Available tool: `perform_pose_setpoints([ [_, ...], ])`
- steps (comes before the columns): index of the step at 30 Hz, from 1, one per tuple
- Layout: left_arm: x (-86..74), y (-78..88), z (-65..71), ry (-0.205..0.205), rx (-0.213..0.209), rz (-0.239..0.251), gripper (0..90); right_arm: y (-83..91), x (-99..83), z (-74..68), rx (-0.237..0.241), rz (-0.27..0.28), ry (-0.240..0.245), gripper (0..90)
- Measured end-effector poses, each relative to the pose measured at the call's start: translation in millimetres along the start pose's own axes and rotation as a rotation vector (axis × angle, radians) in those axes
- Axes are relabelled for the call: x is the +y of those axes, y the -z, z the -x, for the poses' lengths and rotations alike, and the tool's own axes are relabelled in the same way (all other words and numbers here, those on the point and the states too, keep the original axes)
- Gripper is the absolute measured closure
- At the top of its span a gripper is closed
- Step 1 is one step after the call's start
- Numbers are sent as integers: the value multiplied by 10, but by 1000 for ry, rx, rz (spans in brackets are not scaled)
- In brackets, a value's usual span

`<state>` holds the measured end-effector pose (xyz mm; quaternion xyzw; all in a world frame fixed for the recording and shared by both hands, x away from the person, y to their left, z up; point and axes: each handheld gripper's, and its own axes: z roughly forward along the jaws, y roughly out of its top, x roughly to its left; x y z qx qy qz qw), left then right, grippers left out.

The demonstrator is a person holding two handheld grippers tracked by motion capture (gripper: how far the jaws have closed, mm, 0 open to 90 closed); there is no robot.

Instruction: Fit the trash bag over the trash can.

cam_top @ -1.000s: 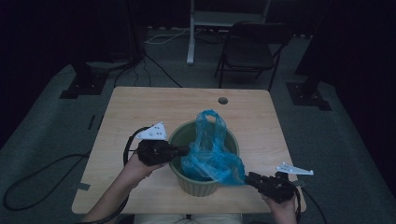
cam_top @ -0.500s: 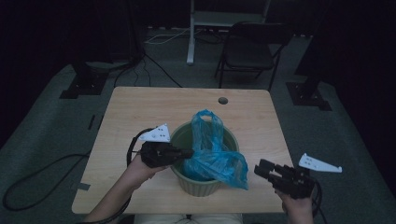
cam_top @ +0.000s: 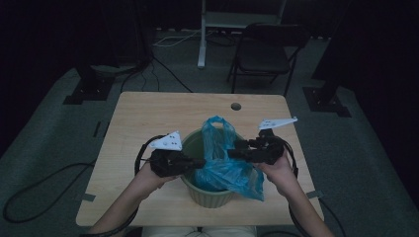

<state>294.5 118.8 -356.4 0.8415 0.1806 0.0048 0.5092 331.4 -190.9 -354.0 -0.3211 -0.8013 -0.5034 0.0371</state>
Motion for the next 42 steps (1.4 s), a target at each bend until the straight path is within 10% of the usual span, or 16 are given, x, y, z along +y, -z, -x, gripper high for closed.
perform_pose_setpoints([
  [5, -30, 95, 32, -9, 3, -6, 900, -9, -20, -9, -19, -8, 32, 896],
  [21, -356, 563, 48, 28, 62, -8, 900, 488, -197, 321, -276, 149, -38, 900],
  [28, -429, 669, 12, 54, 74, 22, 877, 402, -264, 410, -273, 144, -69, 900],
  [31, -427, 699, -16, 85, 93, 53, 627, 370, -261, 407, -269, 139, -71, 900],
  [35, -347, 840, -71, 127, 178, 120, 532, 339, -214, 397, -263, 141, -60, 900],
  [42, -111, 791, -521, 249, 136, 138, 420, 334, -166, 366, -258, 147, -50, 898],
])
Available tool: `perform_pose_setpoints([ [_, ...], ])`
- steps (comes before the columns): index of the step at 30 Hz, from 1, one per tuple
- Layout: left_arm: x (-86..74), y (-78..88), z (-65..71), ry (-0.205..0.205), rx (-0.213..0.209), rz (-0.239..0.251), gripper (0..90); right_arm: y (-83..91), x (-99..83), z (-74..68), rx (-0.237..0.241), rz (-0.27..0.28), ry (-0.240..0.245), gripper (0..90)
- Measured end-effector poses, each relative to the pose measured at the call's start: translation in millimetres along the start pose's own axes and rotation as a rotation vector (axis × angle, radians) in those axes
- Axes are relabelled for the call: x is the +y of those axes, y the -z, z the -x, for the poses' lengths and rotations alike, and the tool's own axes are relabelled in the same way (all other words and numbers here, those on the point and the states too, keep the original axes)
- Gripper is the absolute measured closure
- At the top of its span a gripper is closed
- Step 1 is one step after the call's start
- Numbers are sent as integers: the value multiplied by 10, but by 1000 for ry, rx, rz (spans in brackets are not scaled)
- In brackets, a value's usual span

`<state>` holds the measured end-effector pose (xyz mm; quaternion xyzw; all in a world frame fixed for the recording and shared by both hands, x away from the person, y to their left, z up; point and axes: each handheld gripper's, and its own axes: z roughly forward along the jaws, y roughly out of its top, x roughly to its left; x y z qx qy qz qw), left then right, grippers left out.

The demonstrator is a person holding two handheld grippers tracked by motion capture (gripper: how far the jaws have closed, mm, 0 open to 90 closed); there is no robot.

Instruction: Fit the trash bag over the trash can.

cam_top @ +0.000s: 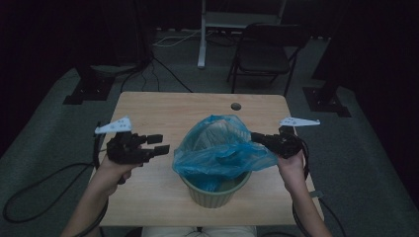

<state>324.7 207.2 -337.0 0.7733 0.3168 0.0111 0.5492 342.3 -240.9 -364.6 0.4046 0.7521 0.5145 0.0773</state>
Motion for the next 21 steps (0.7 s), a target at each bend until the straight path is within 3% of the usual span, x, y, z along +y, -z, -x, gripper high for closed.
perform_pose_setpoints([
  [4, 142, -370, -218, 74, -23, -70, 395, -29, 14, -36, 11, 3, 5, 896],
  [8, 167, -687, -319, 89, -53, -144, 391, -57, 24, -67, 19, 0, 18, 890],
  [9, 160, -735, -331, 94, -64, -149, 409, -61, 26, -70, 20, 1, 18, 890],
  [10, 150, -769, -340, 87, -72, -151, 489, -66, 28, -71, 21, 1, 18, 890],
  [13, 139, -784, -356, 71, -47, -148, 736, -75, 35, -68, 23, 6, 21, 891],
  [15, 121, -740, -389, 74, -24, -116, 855, -74, 40, -64, 21, 6, 20, 891],
  [17, 111, -704, -398, 73, 1, -106, 900, -74, 45, -63, 14, 8, 23, 891],
  [21, 53, -651, -428, 69, 35, -109, 900, -88, 34, -42, -14, 7, 24, 892],
])
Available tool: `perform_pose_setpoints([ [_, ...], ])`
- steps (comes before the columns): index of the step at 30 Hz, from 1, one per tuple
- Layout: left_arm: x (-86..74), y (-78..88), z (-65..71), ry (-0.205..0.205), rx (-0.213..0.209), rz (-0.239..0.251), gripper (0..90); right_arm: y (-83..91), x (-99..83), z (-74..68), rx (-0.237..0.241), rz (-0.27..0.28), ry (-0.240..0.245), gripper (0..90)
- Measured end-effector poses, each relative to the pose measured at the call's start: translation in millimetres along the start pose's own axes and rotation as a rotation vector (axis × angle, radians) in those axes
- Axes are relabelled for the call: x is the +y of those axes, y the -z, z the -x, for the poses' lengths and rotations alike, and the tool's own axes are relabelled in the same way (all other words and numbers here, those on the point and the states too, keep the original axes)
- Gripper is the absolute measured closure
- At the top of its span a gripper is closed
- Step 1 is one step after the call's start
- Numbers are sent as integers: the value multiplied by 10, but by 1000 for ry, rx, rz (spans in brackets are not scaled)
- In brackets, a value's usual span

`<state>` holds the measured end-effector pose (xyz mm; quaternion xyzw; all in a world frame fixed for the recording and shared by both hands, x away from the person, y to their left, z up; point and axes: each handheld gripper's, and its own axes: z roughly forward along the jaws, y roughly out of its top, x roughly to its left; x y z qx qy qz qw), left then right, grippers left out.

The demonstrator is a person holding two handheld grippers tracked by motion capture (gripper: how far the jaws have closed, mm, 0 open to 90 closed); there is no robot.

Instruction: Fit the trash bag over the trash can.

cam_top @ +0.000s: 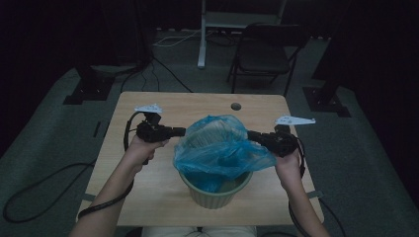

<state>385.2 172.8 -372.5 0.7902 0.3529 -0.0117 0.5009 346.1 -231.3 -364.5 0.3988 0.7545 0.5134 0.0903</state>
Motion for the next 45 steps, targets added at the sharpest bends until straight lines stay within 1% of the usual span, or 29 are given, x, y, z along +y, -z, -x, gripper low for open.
perform_pose_setpoints([
  [1, -25, 6, -21, 11, 8, -2, 900, -9, -8, 11, -1, -3, -4, 891],
  [3, -55, 7, -45, 16, 4, -6, 900, -28, -30, 30, -7, -8, -9, 892],
  [4, -127, -2, -90, 28, 19, -18, 900, -41, -42, 42, -15, -11, -7, 892],
  [6, -206, -22, -139, 45, 5, -29, 900, -76, -65, 69, -28, -18, -17, 891],
  [7, -206, -22, -139, 45, 5, -29, 900, -76, -65, 69, -28, -18, -17, 891],
  [8, -281, -45, -176, 56, 6, -37, 900, -127, -92, 102, -41, -33, -22, 891],
  [9, -316, -55, -194, 65, -4, -38, 900, -151, -111, 120, -48, -35, -24, 891],
  [10, -316, -55, -194, 65, -4, -38, 900, -173, -131, 139, -49, -39, -30, 892],
  [11, -346, -64, -204, 68, 8, -41, 900, -195, -153, 153, -50, -44, -40, 892],
  [12, -403, -86, -232, 80, -3, -47, 900, -216, -177, 171, -52, -45, -45, 892],
  [13, -403, -86, -232, 80, -3, -47, 900, -240, -201, 186, -54, -52, -50, 892],
  [14, -450, -108, -251, 86, -5, -58, 900, -267, -228, 201, -54, -54, -56, 892],
  [16, -472, -112, -259, 93, -1, -57, 900, -294, -255, 214, -53, -60, -63, 892],
  [17, -493, -113, -269, 99, -10, -57, 900, -323, -283, 224, -54, -68, -68, 892],
  [20, -534, -115, -270, 103, -14, -55, 900, -401, -381, 243, -41, -75, -85, 892],
  [22, -575, -124, -254, 101, -29, -56, 900, -426, -419, 251, -18, -71, -101, 892],
  [23, -585, -126, -247, 96, -26, -56, 900, -433, -434, 252, -13, -72, -104, 888],
  [25, -594, -124, -234, 93, -31, -55, 900, -434, -442, 263, -6, -73, -111, 831],
  [26, -594, -124, -234, 93, -31, -55, 900, -434, -442, 263, -6, -73, -111, 831],
  [27, -591, -113, -230, 97, -28, -47, 900, -392, -417, 287, -8, -66, -118, 766],
  [29, -583, -96, -226, 94, -31, -33, 900, -324, -376, 312, -17, -46, -128, 731],
  [31, -571, -82, -218, 86, -30, -28, 900, -216, -317, 348, -29, -12, -139, 662],
  [33, -560, -67, -214, 88, -43, -18, 900, -81, -253, 377, -36, 28, -153, 634],
  [34, -555, -59, -205, 82, -35, -10, 900, -11, -219, 387, -44, 51, -154, 609],
  [36, -543, -52, -193, 82, -44, -6, 900, 131, -149, 402, -54, 87, -158, 562],
  [38, -536, -53, -176, 78, -43, -1, 900, 292, -91, 410, -62, 134, -164, 554],
  [42, -525, -59, -161, 70, -36, -3, 900, 601, 2, 361, -32, 218, -170, 490],
  [44, -522, -53, -167, 72, -39, 0, 900, 750, 28, 281, -9, 255, -157, 485],
  [45, -521, -51, -168, 72, -29, 2, 900, 811, 37, 230, -1, 265, -147, 466],
])
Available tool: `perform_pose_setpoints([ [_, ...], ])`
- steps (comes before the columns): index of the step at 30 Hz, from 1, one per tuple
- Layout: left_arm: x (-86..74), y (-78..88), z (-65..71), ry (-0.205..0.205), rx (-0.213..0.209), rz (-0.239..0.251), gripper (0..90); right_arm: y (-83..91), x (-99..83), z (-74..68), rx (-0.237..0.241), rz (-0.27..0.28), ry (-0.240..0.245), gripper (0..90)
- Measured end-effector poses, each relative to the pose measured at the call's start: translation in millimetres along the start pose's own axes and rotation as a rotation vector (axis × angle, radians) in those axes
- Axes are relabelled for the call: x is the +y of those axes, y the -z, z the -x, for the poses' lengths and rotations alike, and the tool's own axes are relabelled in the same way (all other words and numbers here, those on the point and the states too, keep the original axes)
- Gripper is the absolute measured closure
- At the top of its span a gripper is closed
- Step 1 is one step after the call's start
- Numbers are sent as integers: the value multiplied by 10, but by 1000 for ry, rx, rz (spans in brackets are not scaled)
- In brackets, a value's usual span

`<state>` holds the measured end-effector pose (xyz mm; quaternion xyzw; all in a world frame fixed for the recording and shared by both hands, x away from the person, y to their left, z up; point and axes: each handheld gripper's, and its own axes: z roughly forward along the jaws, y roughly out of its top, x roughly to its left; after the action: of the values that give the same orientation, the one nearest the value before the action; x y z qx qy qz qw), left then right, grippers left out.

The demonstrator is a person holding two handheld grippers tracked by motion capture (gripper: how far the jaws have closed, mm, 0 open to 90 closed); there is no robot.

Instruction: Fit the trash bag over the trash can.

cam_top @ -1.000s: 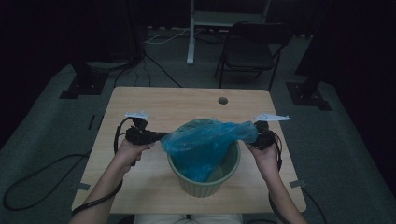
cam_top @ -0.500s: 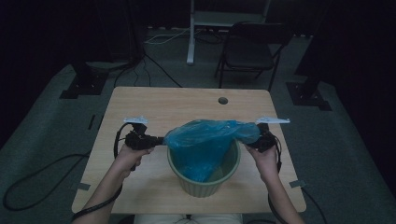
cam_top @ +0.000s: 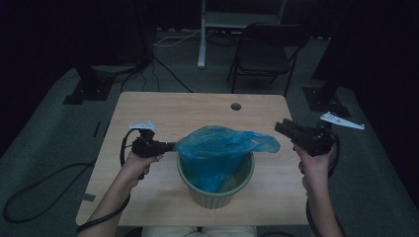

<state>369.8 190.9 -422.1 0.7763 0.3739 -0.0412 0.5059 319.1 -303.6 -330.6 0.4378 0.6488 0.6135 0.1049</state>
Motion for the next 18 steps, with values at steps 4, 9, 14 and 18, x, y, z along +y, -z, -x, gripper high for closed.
perform_pose_setpoints([
  [4, 0, 8, -2, 2, 0, 1, 900, 151, 7, -193, 63, 11, 33, 404],
  [9, 6, 11, 8, -1, -5, 1, 900, 112, -127, -292, 110, -54, 51, 344],
  [14, 4, 9, 10, -4, -2, -5, 900, 2, -254, -299, 193, -128, 11, 405],
  [18, 1, 30, 3, -2, -1, -5, 900, -13, -375, -411, 178, -189, 95, 846],
])
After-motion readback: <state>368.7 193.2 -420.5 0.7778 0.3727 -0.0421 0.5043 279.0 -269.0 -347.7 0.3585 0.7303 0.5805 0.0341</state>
